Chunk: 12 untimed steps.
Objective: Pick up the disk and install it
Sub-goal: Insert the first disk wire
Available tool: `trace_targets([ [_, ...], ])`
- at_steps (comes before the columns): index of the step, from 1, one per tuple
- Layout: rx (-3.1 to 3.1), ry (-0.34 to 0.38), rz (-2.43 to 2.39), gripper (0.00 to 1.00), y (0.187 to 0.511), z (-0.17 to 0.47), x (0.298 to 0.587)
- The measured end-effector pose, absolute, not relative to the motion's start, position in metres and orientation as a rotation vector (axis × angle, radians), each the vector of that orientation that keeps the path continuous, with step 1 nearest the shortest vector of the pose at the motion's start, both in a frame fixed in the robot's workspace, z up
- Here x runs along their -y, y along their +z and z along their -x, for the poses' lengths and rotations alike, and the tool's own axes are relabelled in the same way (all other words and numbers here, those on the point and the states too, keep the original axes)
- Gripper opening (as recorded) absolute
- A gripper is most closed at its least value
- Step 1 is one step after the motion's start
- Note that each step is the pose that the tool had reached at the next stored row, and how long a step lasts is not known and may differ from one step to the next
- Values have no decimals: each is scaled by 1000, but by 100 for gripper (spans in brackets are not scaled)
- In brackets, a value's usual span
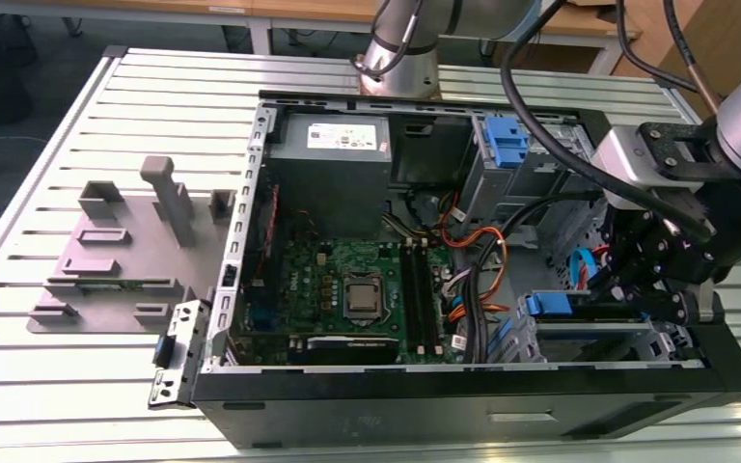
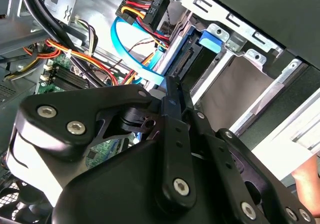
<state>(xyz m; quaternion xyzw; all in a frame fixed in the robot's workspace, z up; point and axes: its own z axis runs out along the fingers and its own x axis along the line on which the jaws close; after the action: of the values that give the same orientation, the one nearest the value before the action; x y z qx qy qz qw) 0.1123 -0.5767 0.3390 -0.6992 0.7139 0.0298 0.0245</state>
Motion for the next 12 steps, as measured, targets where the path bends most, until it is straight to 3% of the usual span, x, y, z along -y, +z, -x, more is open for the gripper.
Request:
trace_targets([
  [12, -2208, 94, 2162, 16, 337, -112, 576],
])
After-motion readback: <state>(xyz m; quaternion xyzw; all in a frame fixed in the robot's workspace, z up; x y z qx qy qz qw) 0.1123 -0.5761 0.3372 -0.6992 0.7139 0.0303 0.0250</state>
